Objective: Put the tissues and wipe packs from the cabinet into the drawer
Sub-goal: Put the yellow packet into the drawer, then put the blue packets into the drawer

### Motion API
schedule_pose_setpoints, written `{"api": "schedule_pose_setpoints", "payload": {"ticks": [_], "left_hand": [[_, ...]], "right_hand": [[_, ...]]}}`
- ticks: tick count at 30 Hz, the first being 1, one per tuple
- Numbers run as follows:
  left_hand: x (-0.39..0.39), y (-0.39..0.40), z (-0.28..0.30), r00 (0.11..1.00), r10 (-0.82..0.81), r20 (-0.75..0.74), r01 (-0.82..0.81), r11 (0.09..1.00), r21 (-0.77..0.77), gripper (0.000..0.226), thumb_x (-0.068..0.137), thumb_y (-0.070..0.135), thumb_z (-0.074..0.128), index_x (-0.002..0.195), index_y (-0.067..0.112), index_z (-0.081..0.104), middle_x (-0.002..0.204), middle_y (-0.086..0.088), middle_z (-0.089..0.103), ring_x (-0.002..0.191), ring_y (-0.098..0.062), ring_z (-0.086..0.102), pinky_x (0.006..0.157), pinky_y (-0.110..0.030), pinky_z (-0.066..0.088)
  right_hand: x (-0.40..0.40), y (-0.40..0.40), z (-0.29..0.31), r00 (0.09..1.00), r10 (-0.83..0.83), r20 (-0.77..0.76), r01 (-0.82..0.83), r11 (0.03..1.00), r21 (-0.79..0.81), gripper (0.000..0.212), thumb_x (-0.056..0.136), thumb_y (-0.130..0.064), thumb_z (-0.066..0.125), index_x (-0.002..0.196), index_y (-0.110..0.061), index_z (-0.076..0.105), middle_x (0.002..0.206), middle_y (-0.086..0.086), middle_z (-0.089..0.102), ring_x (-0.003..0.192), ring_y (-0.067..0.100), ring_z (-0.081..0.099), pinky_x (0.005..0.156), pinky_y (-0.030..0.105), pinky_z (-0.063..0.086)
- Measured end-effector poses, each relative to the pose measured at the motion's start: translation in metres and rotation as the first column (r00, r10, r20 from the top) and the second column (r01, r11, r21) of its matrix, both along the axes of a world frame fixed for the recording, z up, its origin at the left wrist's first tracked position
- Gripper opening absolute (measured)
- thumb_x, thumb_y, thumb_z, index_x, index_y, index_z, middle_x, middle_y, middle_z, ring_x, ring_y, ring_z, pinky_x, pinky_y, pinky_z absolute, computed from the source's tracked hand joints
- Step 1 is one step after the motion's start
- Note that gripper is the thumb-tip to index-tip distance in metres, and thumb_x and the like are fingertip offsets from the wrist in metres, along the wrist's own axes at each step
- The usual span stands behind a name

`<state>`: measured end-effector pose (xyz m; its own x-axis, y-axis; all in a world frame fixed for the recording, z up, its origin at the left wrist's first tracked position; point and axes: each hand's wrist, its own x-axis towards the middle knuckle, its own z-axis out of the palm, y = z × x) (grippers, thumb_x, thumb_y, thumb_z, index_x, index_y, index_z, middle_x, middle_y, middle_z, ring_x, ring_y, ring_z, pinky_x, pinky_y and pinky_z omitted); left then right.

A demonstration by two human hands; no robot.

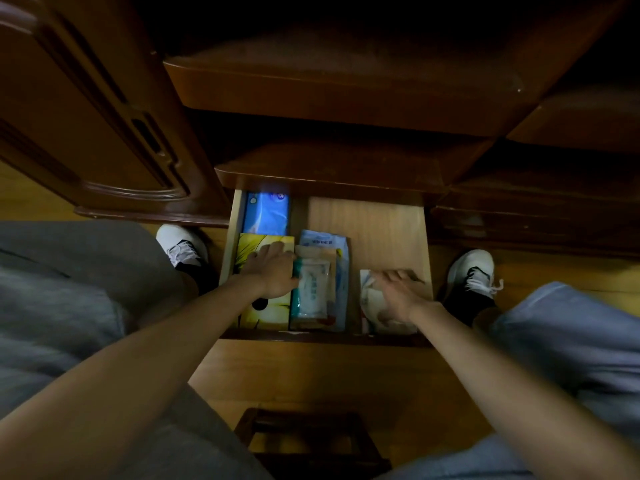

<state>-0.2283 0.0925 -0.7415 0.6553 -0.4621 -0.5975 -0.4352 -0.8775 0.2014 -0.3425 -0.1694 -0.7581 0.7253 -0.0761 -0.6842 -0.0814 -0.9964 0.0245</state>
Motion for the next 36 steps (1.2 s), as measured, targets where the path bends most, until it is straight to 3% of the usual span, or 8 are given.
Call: {"api": "schedule_pose_setpoints", "payload": {"ticks": [10, 17, 19, 22, 26, 28, 32, 36], "left_hand": [[0.004, -0.009, 0.026, 0.999, 0.009, -0.045, -0.012, 0.998, -0.06, 0.071, 0.092, 0.054, 0.054, 0.151, 0.022, 0.03, 0.16, -0.011, 0.017, 0.142, -0.033, 0.028, 0.11, -0.048, 0.036], [-0.001, -0.03, 0.156, 0.957, 0.054, 0.285, 0.062, 0.922, -0.382, 0.042, 0.093, 0.04, 0.054, 0.133, 0.031, 0.054, 0.144, 0.007, 0.044, 0.116, -0.019, 0.059, 0.086, -0.034, 0.048], [0.002, -0.032, 0.212, 0.883, 0.091, 0.46, 0.154, 0.87, -0.468, 0.034, 0.094, 0.04, 0.054, 0.128, 0.035, 0.057, 0.136, 0.01, 0.052, 0.1, -0.013, 0.065, 0.075, -0.03, 0.05], [0.012, -0.038, 0.3, 0.727, 0.209, 0.654, 0.329, 0.73, -0.599, 0.027, 0.095, 0.032, 0.055, 0.12, 0.032, 0.064, 0.123, 0.011, 0.062, 0.093, -0.011, 0.066, 0.07, -0.027, 0.053], [0.035, -0.052, 0.392, 0.537, 0.318, 0.782, 0.481, 0.646, -0.593, 0.021, 0.094, 0.027, 0.055, 0.11, 0.029, 0.068, 0.108, 0.01, 0.067, 0.098, -0.012, 0.062, 0.066, -0.028, 0.052], [0.055, -0.062, 0.415, 0.526, 0.322, 0.787, 0.454, 0.676, -0.58, 0.023, 0.093, 0.028, 0.054, 0.111, 0.028, 0.068, 0.107, 0.008, 0.065, 0.103, -0.015, 0.059, 0.068, -0.03, 0.05], [0.103, -0.083, 0.426, 0.603, 0.243, 0.76, 0.353, 0.773, -0.527, 0.027, 0.091, 0.032, 0.055, 0.116, 0.031, 0.066, 0.117, 0.005, 0.061, 0.113, -0.019, 0.055, 0.08, -0.037, 0.051], [0.154, -0.117, 0.425, 0.63, 0.196, 0.751, 0.338, 0.802, -0.492, 0.028, 0.089, 0.035, 0.056, 0.114, 0.034, 0.066, 0.115, 0.004, 0.061, 0.112, -0.02, 0.056, 0.078, -0.036, 0.047]], "right_hand": [[0.002, 0.007, 0.047, 0.998, -0.038, 0.041, 0.04, 0.998, -0.047, 0.093, 0.087, -0.037, 0.074, 0.16, -0.022, 0.019, 0.163, 0.009, 0.024, 0.148, 0.039, 0.022, 0.12, 0.048, 0.027], [0.003, -0.002, 0.181, 0.902, -0.206, 0.379, 0.152, 0.974, 0.166, 0.063, 0.097, -0.04, 0.063, 0.154, -0.031, 0.039, 0.16, -0.005, 0.037, 0.146, 0.021, 0.036, 0.109, 0.043, 0.045], [0.008, -0.005, 0.233, 0.782, -0.207, 0.588, 0.1, 0.973, 0.209, 0.047, 0.098, -0.039, 0.061, 0.144, -0.036, 0.05, 0.15, -0.011, 0.048, 0.139, 0.015, 0.043, 0.103, 0.04, 0.049], [0.023, -0.009, 0.315, 0.429, -0.221, 0.876, -0.008, 0.969, 0.249, 0.023, 0.098, -0.034, 0.058, 0.12, -0.038, 0.065, 0.117, -0.022, 0.062, 0.112, 0.0, 0.054, 0.084, 0.025, 0.053], [0.053, -0.021, 0.402, 0.055, -0.123, 0.991, -0.038, 0.991, 0.125, 0.017, 0.093, -0.029, 0.057, 0.106, -0.036, 0.065, 0.1, -0.02, 0.061, 0.097, 0.001, 0.053, 0.066, 0.015, 0.042], [0.073, -0.033, 0.424, 0.099, -0.095, 0.99, 0.02, 0.995, 0.094, 0.023, 0.095, -0.033, 0.057, 0.117, -0.032, 0.063, 0.117, -0.011, 0.064, 0.112, 0.013, 0.055, 0.081, 0.028, 0.05], [0.109, -0.053, 0.431, 0.408, -0.146, 0.901, 0.152, 0.984, 0.091, 0.045, 0.103, -0.053, 0.043, 0.135, -0.026, 0.06, 0.138, -0.004, 0.061, 0.129, 0.022, 0.052, 0.102, 0.042, 0.044], [0.152, -0.072, 0.437, 0.314, -0.057, 0.948, 0.215, 0.976, -0.012, 0.036, 0.1, -0.055, 0.044, 0.099, -0.03, 0.07, 0.096, -0.009, 0.07, 0.093, 0.015, 0.067, 0.075, 0.035, 0.052]]}}
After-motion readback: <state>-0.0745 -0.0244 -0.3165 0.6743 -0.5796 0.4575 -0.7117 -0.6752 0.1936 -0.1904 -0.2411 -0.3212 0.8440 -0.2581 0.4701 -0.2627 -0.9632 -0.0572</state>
